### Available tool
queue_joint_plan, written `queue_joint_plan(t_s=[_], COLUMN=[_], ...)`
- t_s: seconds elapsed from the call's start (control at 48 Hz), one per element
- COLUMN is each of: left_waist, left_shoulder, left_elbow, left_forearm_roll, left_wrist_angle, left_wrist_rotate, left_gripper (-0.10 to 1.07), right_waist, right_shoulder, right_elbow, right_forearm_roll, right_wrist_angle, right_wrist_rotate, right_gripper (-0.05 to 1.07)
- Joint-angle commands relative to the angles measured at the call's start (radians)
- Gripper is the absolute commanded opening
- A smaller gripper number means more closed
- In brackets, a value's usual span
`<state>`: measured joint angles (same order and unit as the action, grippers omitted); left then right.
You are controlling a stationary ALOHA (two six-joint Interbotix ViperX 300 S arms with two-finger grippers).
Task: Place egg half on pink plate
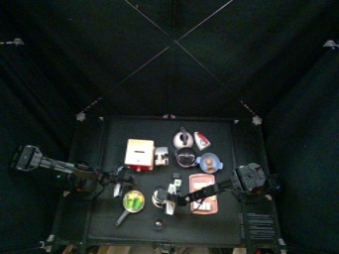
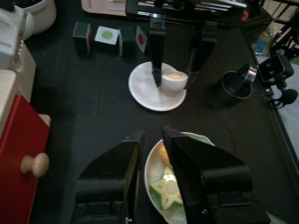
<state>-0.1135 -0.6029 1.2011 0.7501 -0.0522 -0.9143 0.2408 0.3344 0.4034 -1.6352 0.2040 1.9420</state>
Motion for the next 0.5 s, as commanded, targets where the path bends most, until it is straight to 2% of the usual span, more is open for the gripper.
queue_joint_plan(t_s=[0.0, 0.188, 0.354, 0.479], left_waist=[0.003, 0.003, 0.003, 0.003], left_shoulder=[0.0, -0.002, -0.002, -0.003], left_elbow=[-0.012, -0.012, -0.009, -0.009], left_forearm_roll=[-0.006, -0.011, -0.011, -0.015], left_wrist_angle=[-0.003, -0.003, -0.005, -0.005], left_wrist_rotate=[0.0, 0.002, -0.002, -0.002], left_gripper=[0.69, 0.69, 0.69, 0.69], right_waist=[0.0, 0.021, 0.112, 0.186], right_shoulder=[-0.075, -0.187, -0.304, -0.382], right_elbow=[0.008, 0.095, 0.209, 0.295], right_forearm_roll=[0.003, 0.074, 0.196, 0.33], right_wrist_angle=[0.017, 0.103, 0.249, 0.376], right_wrist_rotate=[0.005, 0.005, 0.002, 0.003], right_gripper=[0.71, 0.71, 0.71, 0.71])
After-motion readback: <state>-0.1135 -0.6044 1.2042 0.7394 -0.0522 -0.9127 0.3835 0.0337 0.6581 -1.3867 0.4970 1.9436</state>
